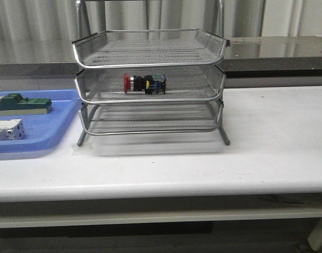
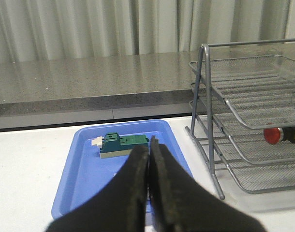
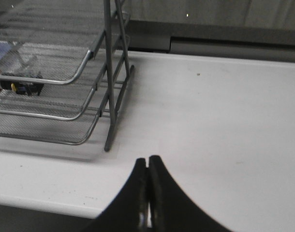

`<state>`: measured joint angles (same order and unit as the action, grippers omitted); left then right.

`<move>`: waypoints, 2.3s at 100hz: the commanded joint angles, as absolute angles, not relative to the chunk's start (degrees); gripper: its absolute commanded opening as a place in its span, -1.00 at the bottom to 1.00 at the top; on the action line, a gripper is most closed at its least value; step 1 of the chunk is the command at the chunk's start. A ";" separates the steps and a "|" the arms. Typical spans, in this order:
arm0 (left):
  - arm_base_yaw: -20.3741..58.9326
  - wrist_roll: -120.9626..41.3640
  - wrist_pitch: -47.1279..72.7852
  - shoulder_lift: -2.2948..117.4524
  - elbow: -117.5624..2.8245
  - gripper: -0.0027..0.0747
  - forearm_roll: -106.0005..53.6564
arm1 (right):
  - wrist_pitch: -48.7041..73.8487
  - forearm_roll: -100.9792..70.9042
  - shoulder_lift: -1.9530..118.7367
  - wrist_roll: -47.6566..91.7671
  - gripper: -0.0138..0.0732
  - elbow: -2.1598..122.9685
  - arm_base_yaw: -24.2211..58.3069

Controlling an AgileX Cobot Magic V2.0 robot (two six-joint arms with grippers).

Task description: Place button on rack with both arms

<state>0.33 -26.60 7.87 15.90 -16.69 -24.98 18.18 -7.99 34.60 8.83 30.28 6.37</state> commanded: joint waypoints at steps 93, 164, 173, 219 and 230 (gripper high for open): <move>0.16 -26.14 3.69 16.32 -18.29 -0.92 -25.75 | 14.11 -7.89 22.30 8.92 -0.84 29.51 5.89; 0.16 -26.14 3.69 16.32 -18.29 -0.92 -25.75 | 5.90 -1.66 -0.72 0.00 -0.84 7.24 5.89; 0.16 -26.14 3.69 16.32 -18.29 -0.92 -25.75 | 5.27 -1.57 -1.76 0.00 -0.84 5.15 5.89; 0.16 -26.14 3.69 16.32 -18.29 -0.92 -25.75 | -1.42 -1.27 -1.71 0.00 -0.84 -0.70 5.89; 0.16 -26.14 3.69 16.32 -18.29 -0.92 -25.75 | -1.36 -1.20 -1.71 0.00 -0.84 -0.70 5.89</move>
<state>0.33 -26.60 7.87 15.90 -16.69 -24.98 3.92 -1.76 -0.59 0.00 -1.57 6.16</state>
